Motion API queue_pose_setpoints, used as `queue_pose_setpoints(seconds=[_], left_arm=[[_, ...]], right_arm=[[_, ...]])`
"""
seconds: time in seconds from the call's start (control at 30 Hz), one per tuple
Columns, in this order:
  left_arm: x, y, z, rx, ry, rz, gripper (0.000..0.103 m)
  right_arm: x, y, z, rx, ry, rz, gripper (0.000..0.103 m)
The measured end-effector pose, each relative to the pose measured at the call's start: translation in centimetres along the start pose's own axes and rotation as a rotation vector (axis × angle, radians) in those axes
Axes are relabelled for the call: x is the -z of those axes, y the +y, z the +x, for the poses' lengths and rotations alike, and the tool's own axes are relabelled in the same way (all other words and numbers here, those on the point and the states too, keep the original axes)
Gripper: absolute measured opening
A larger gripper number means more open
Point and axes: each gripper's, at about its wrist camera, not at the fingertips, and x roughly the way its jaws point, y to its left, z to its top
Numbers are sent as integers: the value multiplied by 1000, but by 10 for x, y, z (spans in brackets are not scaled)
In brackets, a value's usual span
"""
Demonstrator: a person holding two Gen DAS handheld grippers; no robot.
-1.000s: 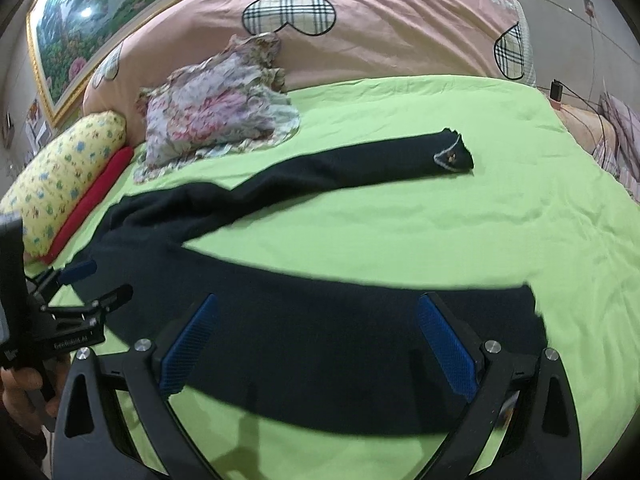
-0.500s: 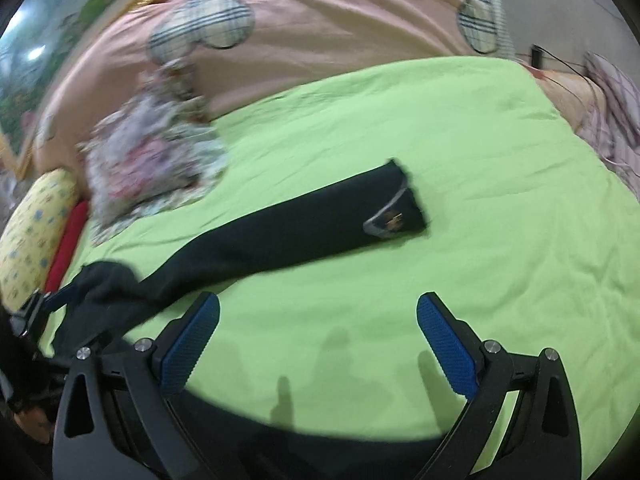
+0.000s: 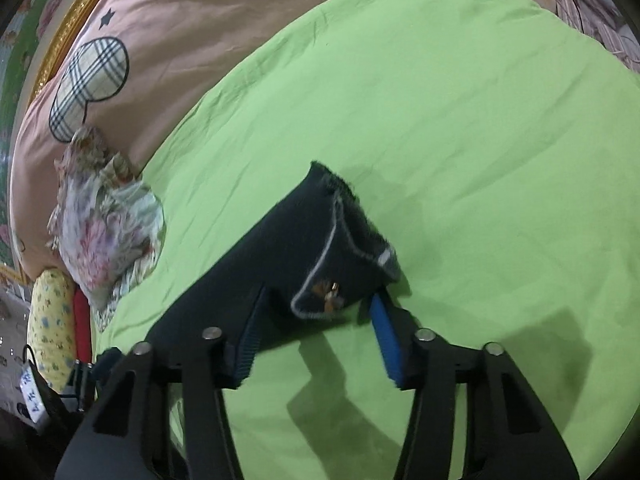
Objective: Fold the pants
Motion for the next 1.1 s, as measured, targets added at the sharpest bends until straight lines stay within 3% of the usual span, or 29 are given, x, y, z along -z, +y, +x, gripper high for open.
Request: queue_pose_setpoints(seconds=[0.07, 0.1, 0.13, 0.17, 0.3, 0.37, 0.63, 1.1], left_arm=[[-1, 1, 14, 13, 33, -7, 84], [-1, 3, 19, 27, 47, -13, 79], [-1, 6, 20, 62, 50, -29, 66], [-1, 10, 19, 112, 54, -52, 49], [-1, 18, 9, 202, 53, -94, 24], [-1, 21, 0, 239, 44, -110, 18], [9, 19, -57, 313, -17, -116, 15], [72, -41, -144, 349, -46, -54, 14]], right_arm=[[-3, 0, 0, -11, -14, 4, 23], [-4, -1, 0, -25, -20, 9, 19], [-5, -1, -2, -34, -29, 10, 13], [-5, 0, -4, -36, -40, 5, 12], [-4, 2, -17, -48, -71, -14, 9], [-4, 4, -24, -55, -76, -21, 9], [2, 10, -75, -121, -95, -13, 9], [113, -17, -155, -110, -51, -12, 8]])
